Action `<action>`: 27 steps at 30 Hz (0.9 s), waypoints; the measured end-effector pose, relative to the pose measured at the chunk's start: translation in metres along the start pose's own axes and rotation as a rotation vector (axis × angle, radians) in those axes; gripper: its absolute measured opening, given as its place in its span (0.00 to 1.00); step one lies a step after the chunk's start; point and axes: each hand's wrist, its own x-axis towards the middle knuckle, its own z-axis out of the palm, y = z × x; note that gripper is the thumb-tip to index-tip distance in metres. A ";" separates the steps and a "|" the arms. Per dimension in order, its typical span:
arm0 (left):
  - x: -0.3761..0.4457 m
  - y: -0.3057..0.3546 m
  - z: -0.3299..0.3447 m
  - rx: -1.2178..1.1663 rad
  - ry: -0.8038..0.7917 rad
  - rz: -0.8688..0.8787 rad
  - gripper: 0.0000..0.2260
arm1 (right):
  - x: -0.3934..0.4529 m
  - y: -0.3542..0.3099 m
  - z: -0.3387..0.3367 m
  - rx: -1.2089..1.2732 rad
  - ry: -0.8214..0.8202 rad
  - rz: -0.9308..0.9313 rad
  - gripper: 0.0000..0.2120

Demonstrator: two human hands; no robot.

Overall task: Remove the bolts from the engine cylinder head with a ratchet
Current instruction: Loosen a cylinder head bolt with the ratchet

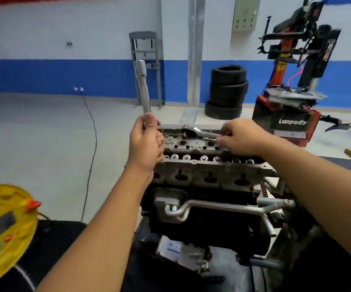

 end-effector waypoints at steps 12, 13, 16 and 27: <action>0.064 -0.023 -0.059 0.126 -0.097 0.005 0.12 | 0.044 -0.019 0.003 -0.261 -0.259 -0.040 0.14; 0.066 -0.025 -0.058 0.111 -0.112 -0.015 0.11 | 0.043 -0.019 0.004 -0.254 -0.259 -0.039 0.14; 0.070 -0.035 -0.058 0.048 -0.105 -0.035 0.08 | 0.038 -0.018 0.000 -0.209 -0.234 -0.026 0.16; 0.064 -0.036 -0.051 -0.239 -0.160 0.031 0.03 | 0.026 -0.036 -0.006 1.615 0.040 0.111 0.13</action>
